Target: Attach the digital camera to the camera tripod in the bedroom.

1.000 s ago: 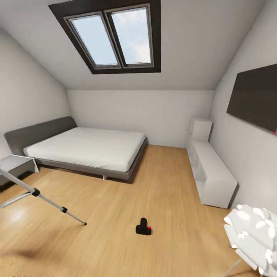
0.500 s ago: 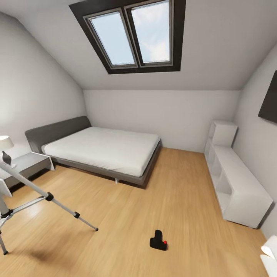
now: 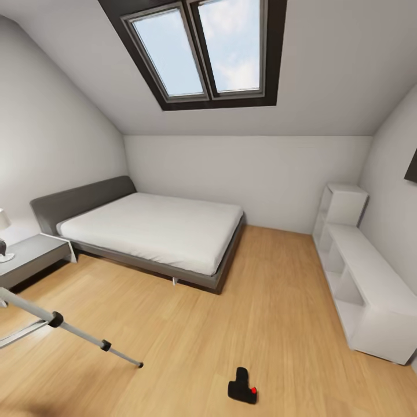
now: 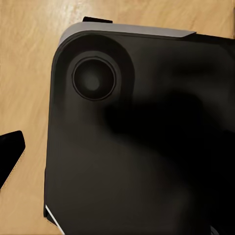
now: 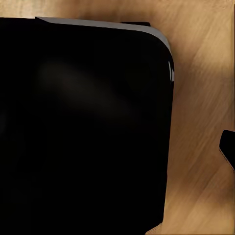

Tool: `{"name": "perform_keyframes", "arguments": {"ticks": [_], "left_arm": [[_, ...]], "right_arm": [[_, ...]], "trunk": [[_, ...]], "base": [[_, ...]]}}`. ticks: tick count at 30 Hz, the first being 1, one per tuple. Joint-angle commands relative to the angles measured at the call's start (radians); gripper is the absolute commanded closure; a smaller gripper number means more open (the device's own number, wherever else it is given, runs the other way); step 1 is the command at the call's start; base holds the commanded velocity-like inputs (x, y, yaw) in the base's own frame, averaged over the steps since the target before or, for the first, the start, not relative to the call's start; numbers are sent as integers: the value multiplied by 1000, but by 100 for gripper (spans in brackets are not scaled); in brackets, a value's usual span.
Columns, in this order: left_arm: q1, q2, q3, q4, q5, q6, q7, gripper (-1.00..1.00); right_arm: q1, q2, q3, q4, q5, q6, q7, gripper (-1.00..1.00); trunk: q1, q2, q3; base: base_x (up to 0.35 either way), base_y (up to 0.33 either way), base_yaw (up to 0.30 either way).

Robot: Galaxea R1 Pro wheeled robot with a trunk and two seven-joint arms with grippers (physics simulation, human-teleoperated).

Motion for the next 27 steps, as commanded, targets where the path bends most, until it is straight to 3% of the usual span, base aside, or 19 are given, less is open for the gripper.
{"name": "perform_keyframes", "arguments": {"ticks": [1,27], "left_arm": [[0,0,-1,-1,8,-2,1,-100],[0,-2,-1,-1,6,-10,1,-100]], "right_arm": [[0,0,0,0,1,-3,0,-100],[0,-2,0,0,1,-4,-1,-100]], "trunk": [[1,0,-1],[1,0,-1]], "base": [[325,0,0],[324,0,0]]}}
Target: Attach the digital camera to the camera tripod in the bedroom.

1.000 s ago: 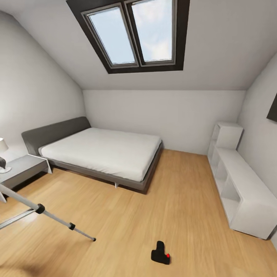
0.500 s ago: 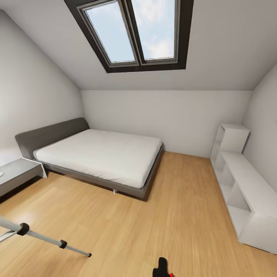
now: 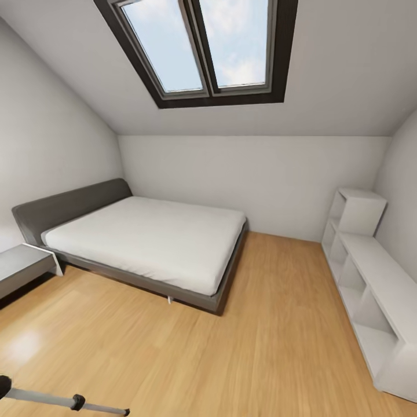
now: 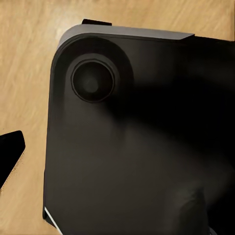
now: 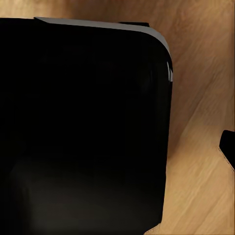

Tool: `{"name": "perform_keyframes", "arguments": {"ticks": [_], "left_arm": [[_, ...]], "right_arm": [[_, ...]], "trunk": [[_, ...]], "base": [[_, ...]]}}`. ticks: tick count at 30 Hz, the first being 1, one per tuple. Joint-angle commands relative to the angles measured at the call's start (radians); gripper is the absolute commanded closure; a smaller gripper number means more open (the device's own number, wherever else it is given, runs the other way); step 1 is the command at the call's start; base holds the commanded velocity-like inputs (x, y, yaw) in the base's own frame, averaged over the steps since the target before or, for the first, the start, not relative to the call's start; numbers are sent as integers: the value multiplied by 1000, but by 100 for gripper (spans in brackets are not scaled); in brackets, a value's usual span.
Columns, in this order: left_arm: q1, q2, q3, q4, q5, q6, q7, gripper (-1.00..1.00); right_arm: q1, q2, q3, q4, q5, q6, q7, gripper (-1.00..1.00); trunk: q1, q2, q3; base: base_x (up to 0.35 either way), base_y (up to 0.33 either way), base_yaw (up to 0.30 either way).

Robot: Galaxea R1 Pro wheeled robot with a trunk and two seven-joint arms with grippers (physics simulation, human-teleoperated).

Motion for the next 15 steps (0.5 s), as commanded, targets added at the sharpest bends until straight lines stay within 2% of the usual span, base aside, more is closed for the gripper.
{"name": "perform_keyframes", "arguments": {"ticks": [1,15], "left_arm": [[0,0,-1,-1,8,-2,1,-100],[0,0,0,-1,7,-4,1,-100]], "right_arm": [[0,0,0,0,1,-4,0,-100],[0,-2,-1,0,0,-4,0,-100]], "trunk": [[1,0,-1],[1,0,-1]], "base": [[324,0,0],[324,0,0]]}}
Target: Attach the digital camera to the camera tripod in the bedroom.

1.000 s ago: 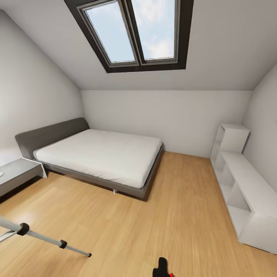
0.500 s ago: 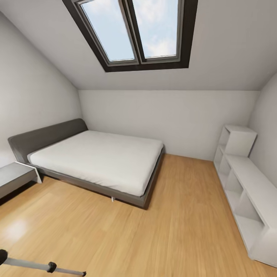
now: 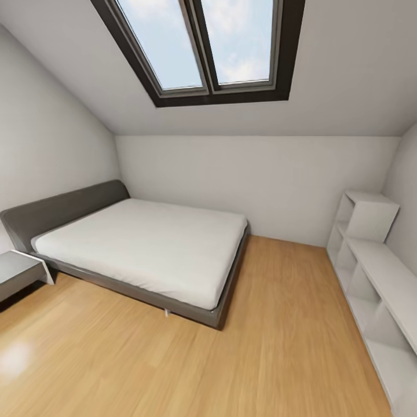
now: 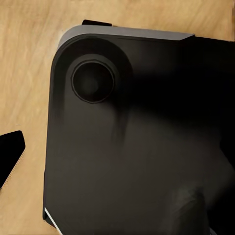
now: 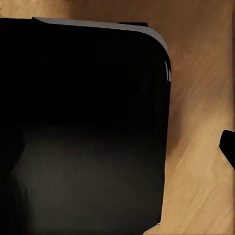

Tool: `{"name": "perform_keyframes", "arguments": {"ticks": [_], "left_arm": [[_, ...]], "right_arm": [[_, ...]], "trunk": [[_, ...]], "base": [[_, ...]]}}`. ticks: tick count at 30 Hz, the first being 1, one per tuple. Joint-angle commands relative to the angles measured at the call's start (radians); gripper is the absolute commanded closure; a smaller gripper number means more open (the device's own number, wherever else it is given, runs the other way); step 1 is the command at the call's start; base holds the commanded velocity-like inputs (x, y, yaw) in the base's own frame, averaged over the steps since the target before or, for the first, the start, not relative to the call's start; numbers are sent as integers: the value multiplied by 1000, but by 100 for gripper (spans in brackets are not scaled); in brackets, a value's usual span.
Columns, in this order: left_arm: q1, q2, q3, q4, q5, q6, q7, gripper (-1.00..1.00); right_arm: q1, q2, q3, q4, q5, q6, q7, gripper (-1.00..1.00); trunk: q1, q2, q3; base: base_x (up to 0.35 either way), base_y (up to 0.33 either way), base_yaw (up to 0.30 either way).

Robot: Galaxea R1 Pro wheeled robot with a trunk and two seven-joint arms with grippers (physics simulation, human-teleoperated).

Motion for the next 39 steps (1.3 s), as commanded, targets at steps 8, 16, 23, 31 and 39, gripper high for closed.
{"name": "perform_keyframes", "arguments": {"ticks": [8,16,23,31,39], "left_arm": [[0,0,-1,-1,7,-3,1,-100],[0,0,-1,-1,7,-3,1,-100],[0,0,0,-1,7,-3,1,-100],[0,0,-1,-1,7,-3,1,-100],[0,0,-1,-1,7,-3,1,-100]], "right_arm": [[0,3,1,0,1,-3,1,-100],[0,6,1,0,1,-2,1,-100],[0,6,1,0,0,-2,1,-100],[0,7,1,0,2,-2,1,-100],[0,7,1,0,2,-2,1,-100]], "trunk": [[1,0,-1],[1,0,-1],[1,0,-1],[1,0,-1],[1,0,-1]], "base": [[151,0,-92],[18,0,-222],[4,0,-240],[1,0,-244],[0,0,-243]]}}
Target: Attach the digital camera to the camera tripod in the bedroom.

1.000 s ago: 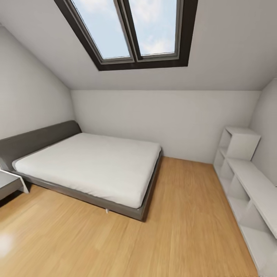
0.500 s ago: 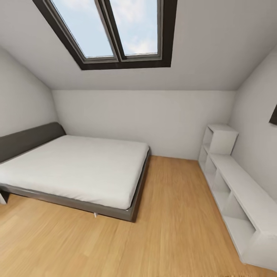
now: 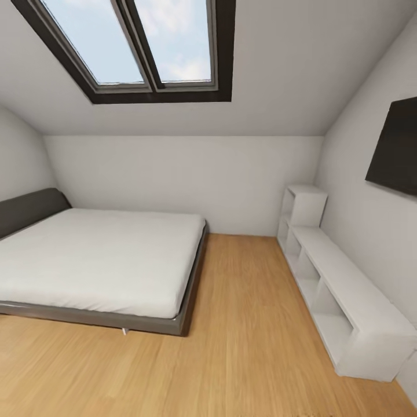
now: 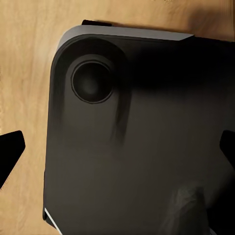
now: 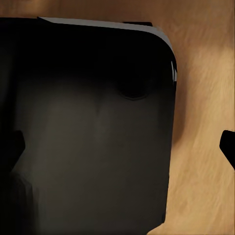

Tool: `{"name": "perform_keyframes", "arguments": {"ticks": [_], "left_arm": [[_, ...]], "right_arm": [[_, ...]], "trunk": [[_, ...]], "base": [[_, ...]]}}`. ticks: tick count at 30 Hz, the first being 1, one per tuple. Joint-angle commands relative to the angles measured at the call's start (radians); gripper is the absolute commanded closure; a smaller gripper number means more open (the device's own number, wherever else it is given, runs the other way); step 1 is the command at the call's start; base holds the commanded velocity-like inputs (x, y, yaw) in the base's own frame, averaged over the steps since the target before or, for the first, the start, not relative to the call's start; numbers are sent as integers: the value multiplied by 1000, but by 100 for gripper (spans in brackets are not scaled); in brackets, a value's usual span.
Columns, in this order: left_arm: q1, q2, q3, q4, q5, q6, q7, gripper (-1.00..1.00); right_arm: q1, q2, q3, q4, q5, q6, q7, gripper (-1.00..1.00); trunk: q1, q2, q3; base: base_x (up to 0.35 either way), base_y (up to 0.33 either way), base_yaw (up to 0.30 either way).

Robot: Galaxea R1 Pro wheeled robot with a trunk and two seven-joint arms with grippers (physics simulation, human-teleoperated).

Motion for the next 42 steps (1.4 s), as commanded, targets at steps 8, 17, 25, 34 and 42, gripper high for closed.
{"name": "perform_keyframes", "arguments": {"ticks": [8,17,25,34,42], "left_arm": [[0,0,0,0,8,-2,1,-100],[0,0,0,0,8,-2,1,-100],[0,0,-1,0,8,-2,1,-100],[0,-1,4,0,9,-2,1,-100],[0,-2,4,0,9,-2,1,-100]], "right_arm": [[0,0,0,0,2,-3,0,-100],[0,-1,0,0,1,-1,0,-100],[0,-1,0,0,1,0,0,-100],[0,-2,0,0,1,0,0,-100],[0,-2,0,0,1,0,0,-100]], "trunk": [[0,0,-1],[0,0,-1],[0,0,-1],[0,0,-1],[0,0,-1]], "base": [[0,0,-242],[0,0,-239],[0,0,-237],[-85,101,-231],[-120,202,-226]]}}
